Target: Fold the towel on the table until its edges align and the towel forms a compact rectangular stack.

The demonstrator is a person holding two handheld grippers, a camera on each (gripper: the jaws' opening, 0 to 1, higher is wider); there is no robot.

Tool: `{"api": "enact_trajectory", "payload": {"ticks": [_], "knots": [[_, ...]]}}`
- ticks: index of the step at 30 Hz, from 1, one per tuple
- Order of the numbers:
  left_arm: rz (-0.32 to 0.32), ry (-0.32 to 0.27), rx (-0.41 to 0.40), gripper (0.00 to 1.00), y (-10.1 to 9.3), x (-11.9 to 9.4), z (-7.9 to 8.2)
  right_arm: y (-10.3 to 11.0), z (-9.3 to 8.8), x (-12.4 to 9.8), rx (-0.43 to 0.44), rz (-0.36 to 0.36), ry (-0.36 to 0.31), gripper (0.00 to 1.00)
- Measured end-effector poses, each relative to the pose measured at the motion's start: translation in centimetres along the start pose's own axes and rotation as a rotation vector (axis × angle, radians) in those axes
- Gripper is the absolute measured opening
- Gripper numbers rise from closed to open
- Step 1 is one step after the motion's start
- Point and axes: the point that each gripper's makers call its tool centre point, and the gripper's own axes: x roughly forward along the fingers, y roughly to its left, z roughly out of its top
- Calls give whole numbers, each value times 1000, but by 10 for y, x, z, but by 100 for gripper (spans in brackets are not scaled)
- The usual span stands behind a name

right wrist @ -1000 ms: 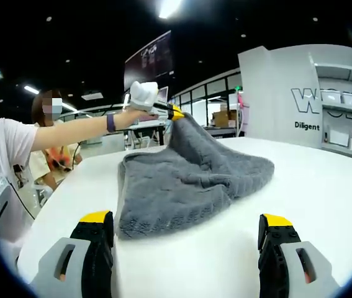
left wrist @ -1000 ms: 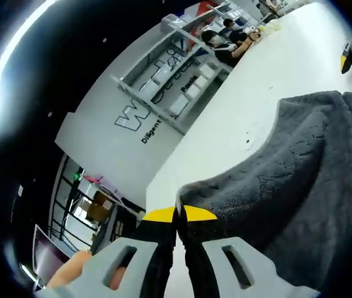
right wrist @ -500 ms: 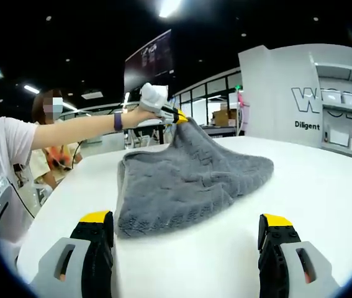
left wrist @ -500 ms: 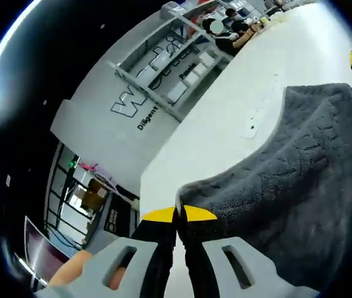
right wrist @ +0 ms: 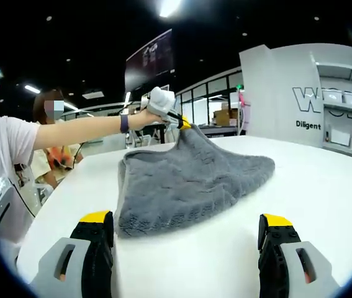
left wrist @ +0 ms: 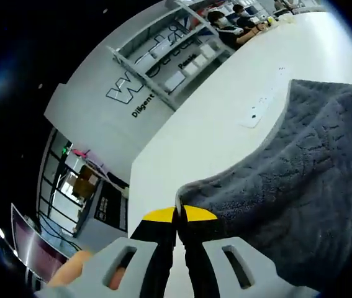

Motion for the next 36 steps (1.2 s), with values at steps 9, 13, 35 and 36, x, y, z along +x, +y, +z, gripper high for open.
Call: {"api": "enact_trajectory", "payload": {"ticks": [9,13,35,36], "knots": [[-17,46,34,3,-5,14,-6,0,1,-1,7,0,-6,99],[-25,70,22,3,-7,20,-13,0,1,-1,7,0,-5,99],[-95,165,-66,3,-26,52,-46,0,2,-1,20,3,-13,99],[-99,167,-69,3,-27,53,-46,0,2,0,20,3,-13,99]]}}
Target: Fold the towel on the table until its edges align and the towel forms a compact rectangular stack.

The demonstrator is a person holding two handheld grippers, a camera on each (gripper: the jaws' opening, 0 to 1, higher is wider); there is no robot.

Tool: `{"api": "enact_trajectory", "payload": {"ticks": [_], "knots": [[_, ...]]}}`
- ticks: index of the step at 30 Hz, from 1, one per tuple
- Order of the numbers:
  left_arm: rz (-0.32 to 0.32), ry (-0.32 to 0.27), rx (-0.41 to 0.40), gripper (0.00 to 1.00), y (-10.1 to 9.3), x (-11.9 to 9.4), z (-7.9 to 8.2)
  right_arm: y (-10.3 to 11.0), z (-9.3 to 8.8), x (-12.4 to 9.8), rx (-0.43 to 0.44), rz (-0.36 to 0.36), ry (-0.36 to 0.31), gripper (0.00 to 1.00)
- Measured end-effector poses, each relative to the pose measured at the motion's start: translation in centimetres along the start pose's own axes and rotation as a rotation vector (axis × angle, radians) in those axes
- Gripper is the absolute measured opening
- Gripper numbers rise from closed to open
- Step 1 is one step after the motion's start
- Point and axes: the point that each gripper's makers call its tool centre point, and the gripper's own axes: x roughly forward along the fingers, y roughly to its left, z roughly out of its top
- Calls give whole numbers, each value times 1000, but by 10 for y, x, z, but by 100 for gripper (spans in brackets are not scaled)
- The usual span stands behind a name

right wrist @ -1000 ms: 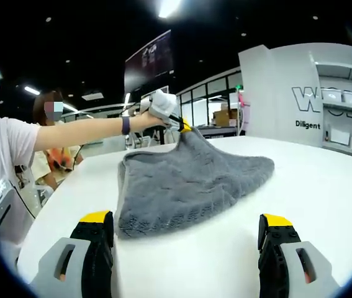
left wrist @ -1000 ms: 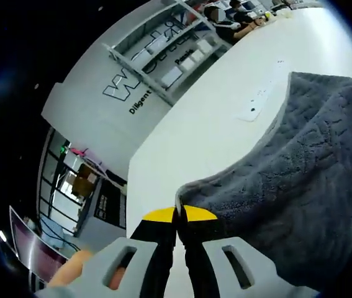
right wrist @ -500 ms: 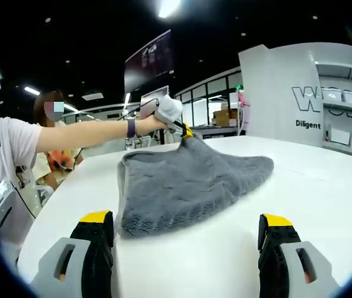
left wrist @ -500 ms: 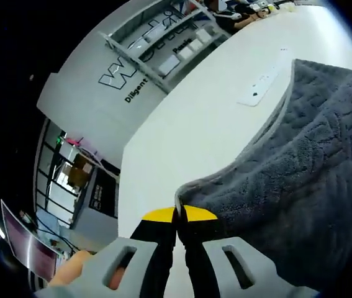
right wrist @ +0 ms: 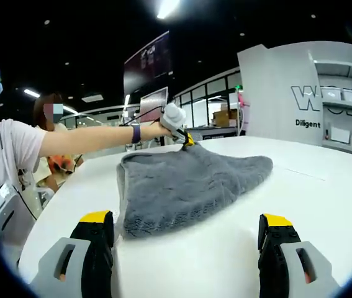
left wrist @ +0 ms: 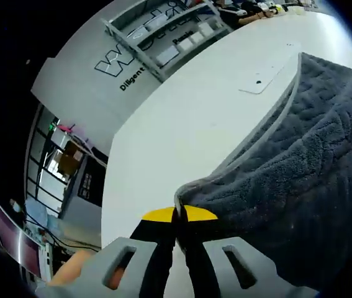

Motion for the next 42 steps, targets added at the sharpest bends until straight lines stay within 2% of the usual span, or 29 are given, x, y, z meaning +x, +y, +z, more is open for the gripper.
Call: {"api": "enact_trajectory", "payload": {"ticks": [4,11,21,25,30,33,42], "knots": [[-7,-3,4,3,1,-1,2,0,-1,1,-5,2,10,99],[-3,-42,-41,3,13,-13,10,-2,0,1,2,-1,2,99],[44,-128,-23,3,29,-30,31,-2,-1,1,0,-1,6,99],[62,-138,-27,3,35,-33,35,-1,-1,1,1,-1,7,99],[86,-86,-32,3,41,-29,24,1,-3,1,-1,-1,9,99],[79,-36,-31,3,37,-19,12,1,-3,1,-1,-2,9,99],[47,19,-61,4,22,9,-11,0,-3,1,-1,-1,10,99]]}}
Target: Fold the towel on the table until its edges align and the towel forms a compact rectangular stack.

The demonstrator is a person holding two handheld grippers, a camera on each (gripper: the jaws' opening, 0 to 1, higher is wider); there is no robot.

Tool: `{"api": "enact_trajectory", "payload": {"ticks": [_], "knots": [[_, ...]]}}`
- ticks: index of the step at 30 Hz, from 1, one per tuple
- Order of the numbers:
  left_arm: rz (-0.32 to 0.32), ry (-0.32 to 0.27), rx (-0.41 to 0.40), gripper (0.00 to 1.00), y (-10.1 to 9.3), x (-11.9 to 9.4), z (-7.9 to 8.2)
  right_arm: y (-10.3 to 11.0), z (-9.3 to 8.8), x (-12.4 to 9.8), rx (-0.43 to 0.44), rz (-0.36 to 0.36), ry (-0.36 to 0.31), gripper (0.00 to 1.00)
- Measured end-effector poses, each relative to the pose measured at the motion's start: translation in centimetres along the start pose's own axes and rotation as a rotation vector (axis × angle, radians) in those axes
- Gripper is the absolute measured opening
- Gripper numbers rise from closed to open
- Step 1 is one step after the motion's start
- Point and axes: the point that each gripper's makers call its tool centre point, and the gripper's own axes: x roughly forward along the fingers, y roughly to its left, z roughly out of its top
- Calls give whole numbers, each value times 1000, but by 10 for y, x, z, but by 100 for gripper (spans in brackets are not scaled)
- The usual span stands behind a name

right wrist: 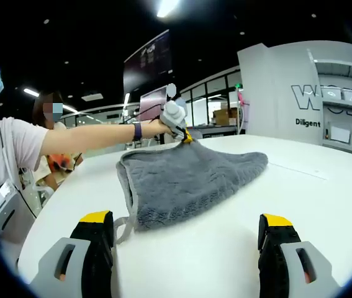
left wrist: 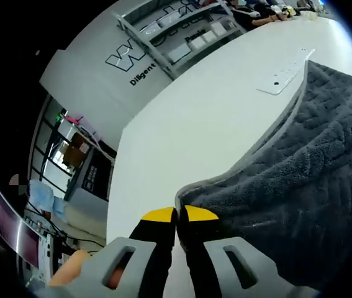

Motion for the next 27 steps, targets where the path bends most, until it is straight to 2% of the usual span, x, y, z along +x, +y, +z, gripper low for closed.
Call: {"api": "enact_trajectory", "payload": {"ticks": [10,18,21,27], "knots": [[-43,17,-66,5,-9,14,-13,0,-4,2,-3,4,13,99],[-75,9,-108,7,-15,20,-16,0,-13,3,-2,2,15,99],[-76,-22,-121,13,-11,21,-17,0,-15,3,-1,2,15,99],[-98,-76,-261,22,-4,17,-21,0,-17,4,-3,3,19,99]]}}
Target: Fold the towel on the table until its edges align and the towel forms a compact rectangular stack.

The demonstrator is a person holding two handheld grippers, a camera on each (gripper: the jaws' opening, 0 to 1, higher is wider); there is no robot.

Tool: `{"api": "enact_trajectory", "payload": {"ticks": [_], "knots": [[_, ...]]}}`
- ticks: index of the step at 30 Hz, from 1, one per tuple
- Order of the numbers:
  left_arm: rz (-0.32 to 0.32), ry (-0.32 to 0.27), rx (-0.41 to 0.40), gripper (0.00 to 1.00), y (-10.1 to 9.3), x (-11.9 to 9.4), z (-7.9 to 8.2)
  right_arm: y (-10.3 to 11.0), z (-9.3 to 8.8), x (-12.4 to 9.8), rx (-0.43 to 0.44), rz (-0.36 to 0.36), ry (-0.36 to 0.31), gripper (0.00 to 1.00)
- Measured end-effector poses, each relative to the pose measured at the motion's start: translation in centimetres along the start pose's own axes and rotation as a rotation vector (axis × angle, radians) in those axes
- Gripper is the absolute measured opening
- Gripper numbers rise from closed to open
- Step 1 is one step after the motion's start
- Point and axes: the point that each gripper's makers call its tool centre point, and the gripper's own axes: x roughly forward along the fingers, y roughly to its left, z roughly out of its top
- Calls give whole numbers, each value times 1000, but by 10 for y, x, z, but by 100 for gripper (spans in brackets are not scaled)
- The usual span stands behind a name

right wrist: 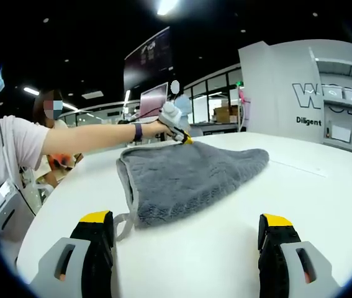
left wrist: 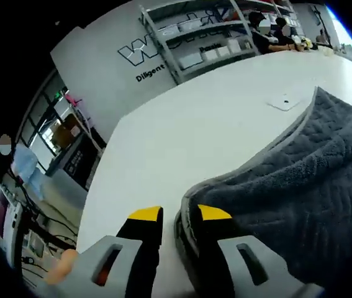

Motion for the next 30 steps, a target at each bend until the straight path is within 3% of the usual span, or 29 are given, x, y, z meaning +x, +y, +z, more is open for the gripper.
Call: {"api": "enact_trajectory", "payload": {"ticks": [8,14,25,30], "knots": [[9,-34,-5,28,8,-16,8,0,-1,0,-1,-1,4,99],[-40,-67,-42,32,9,-27,15,0,-2,0,-3,-2,7,99],[-116,-136,-20,42,4,-52,23,-6,0,0,-6,-3,14,99],[-202,-205,-50,51,-11,-68,23,-6,-2,0,-9,-5,20,99]]}}
